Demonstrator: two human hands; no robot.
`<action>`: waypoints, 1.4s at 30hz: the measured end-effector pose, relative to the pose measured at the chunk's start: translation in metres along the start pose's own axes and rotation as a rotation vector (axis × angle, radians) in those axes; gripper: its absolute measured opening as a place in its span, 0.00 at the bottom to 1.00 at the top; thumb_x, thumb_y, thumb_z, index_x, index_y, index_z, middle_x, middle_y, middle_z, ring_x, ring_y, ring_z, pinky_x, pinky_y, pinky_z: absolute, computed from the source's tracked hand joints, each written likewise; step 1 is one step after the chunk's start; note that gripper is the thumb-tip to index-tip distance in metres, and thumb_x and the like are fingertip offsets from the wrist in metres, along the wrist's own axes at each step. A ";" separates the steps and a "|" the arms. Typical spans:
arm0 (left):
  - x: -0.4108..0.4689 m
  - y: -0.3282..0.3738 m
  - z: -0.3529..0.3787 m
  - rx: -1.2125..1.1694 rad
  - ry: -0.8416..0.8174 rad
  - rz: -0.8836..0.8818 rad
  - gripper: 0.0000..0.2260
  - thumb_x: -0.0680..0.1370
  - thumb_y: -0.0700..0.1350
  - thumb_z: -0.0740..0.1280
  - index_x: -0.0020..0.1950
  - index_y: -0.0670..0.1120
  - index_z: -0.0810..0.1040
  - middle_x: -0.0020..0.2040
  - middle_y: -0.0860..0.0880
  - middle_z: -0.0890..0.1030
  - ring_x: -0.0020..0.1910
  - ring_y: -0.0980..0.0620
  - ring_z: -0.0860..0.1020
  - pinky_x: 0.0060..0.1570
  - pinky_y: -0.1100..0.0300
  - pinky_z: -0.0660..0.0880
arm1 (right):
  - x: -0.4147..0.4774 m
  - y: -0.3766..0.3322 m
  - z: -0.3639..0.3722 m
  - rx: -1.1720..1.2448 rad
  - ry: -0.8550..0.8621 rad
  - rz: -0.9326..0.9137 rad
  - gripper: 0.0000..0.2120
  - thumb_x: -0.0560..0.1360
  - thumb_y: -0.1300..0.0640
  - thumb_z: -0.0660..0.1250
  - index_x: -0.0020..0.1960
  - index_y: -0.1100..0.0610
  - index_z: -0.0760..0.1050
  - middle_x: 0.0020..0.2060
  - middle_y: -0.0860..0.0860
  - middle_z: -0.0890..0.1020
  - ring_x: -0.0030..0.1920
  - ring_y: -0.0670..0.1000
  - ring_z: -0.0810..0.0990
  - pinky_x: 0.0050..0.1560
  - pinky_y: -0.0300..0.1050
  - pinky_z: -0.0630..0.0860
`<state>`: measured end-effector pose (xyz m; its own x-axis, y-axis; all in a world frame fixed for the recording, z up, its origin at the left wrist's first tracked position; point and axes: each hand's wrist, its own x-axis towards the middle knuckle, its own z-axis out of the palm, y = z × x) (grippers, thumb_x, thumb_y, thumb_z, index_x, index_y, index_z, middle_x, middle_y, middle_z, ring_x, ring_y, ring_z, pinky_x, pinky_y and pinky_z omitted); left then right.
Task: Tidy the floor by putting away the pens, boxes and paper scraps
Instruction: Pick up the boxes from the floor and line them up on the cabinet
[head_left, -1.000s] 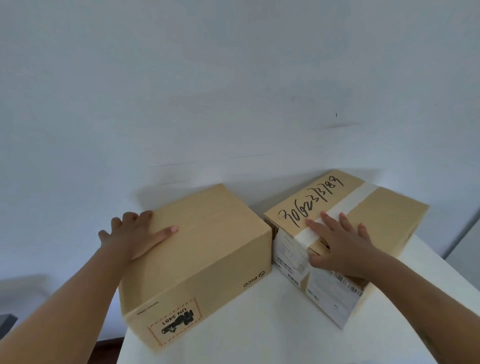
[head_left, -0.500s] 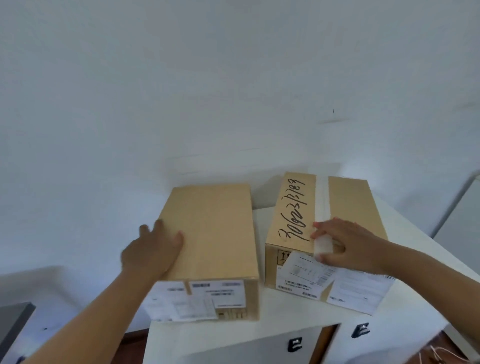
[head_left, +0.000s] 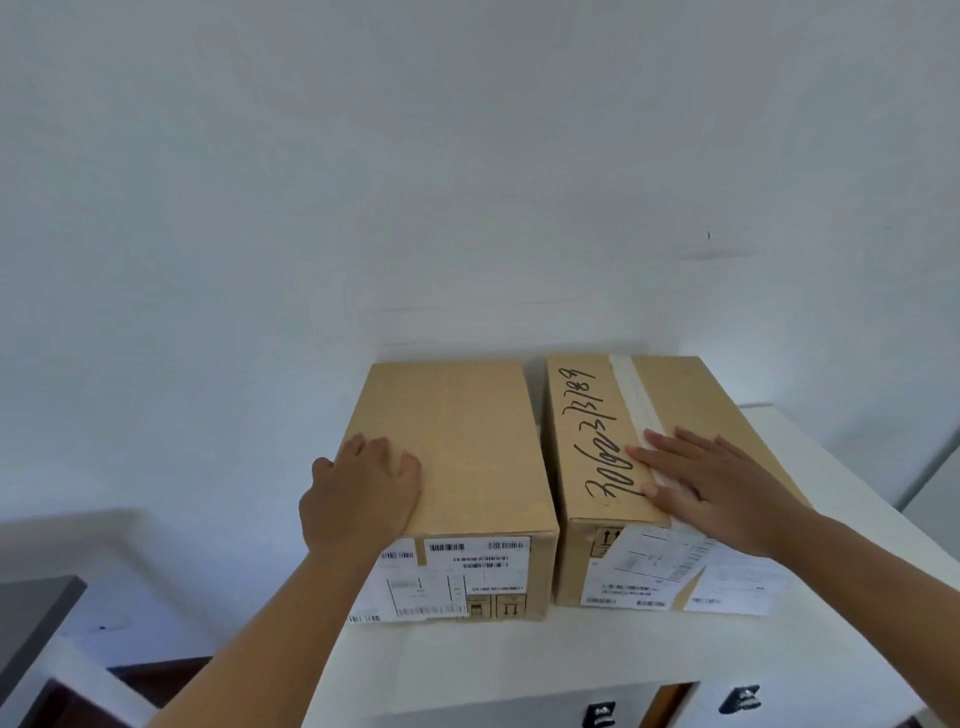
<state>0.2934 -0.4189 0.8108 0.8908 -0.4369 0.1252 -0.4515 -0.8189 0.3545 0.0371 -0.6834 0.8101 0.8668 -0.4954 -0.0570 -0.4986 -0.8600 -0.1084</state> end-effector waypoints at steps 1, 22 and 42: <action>0.004 0.002 0.003 -0.001 0.005 -0.010 0.17 0.76 0.61 0.50 0.51 0.55 0.74 0.61 0.56 0.74 0.53 0.46 0.69 0.44 0.53 0.66 | 0.004 0.001 0.000 -0.002 -0.003 -0.025 0.32 0.71 0.25 0.36 0.74 0.29 0.48 0.77 0.36 0.51 0.78 0.43 0.45 0.78 0.51 0.45; 0.033 -0.024 -0.001 -0.016 -0.007 0.015 0.22 0.80 0.60 0.55 0.73 0.58 0.69 0.75 0.59 0.67 0.76 0.53 0.56 0.69 0.44 0.66 | 0.053 -0.033 0.008 -0.034 0.079 -0.159 0.34 0.72 0.29 0.34 0.76 0.33 0.47 0.78 0.43 0.56 0.79 0.54 0.51 0.77 0.53 0.50; 0.043 -0.028 -0.002 0.115 -0.120 -0.004 0.25 0.79 0.63 0.52 0.76 0.60 0.60 0.80 0.53 0.58 0.76 0.44 0.57 0.70 0.43 0.62 | 0.084 0.022 -0.004 0.279 -0.038 0.283 0.31 0.75 0.30 0.49 0.77 0.35 0.49 0.79 0.49 0.45 0.77 0.59 0.58 0.72 0.61 0.58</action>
<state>0.3443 -0.4143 0.8083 0.8829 -0.4695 0.0104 -0.4574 -0.8547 0.2456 0.0988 -0.7438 0.8073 0.6975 -0.6985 -0.1597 -0.7020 -0.6215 -0.3479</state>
